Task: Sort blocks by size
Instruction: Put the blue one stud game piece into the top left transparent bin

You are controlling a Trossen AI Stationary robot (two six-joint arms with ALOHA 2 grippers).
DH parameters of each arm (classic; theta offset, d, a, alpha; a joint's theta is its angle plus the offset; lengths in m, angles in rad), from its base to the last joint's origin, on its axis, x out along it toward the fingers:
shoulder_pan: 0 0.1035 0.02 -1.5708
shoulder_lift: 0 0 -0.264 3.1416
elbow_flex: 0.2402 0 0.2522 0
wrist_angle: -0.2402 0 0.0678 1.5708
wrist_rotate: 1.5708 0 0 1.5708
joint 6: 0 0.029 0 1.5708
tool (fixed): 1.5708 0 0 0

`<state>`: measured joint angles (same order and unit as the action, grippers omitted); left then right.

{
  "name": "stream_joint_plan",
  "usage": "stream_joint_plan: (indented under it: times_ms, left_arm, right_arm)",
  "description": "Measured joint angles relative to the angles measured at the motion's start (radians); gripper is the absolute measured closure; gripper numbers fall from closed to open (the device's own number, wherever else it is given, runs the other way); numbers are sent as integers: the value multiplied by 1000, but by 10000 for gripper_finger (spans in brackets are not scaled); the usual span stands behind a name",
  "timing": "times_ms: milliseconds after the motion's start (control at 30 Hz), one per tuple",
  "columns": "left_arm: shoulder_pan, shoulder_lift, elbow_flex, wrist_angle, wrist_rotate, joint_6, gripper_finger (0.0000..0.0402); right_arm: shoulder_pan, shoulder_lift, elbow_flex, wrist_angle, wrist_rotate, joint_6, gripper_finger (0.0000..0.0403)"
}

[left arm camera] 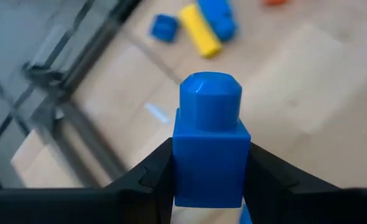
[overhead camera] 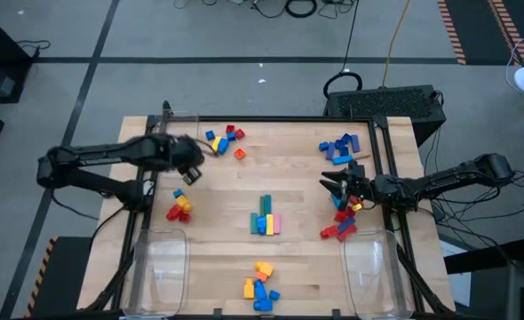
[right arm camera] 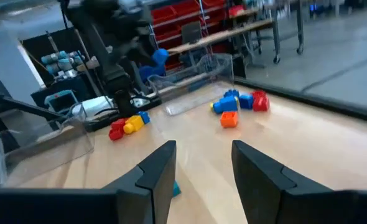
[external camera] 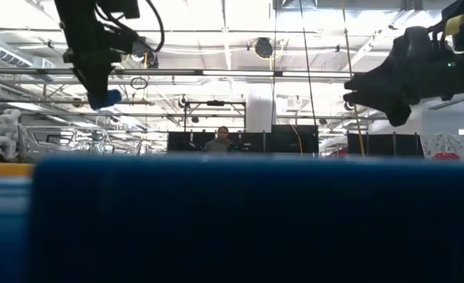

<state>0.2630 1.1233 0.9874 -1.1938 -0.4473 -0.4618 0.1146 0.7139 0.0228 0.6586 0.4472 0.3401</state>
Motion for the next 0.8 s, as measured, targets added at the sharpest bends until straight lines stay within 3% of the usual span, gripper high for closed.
stream_joint_plan:
  times_ms: [167,300,533,667,800]
  left_arm:
    - [182,34,0,9,0,2,256]
    - [278,88,0,14,23,3,256]
    - [338,146,-19,109,114,61,256]
    - [370,147,-43,182,189,80,256]
    - [405,147,-59,193,185,84,256]
  right_arm:
    - [-40,5,66,-50,-2,-142,261]
    - [-92,32,174,-207,-3,-220,261]
    - [-163,149,285,-293,-14,-247,261]
    - [-187,205,320,-296,-108,-205,261]
    - [-196,255,334,-295,-165,-160,261]
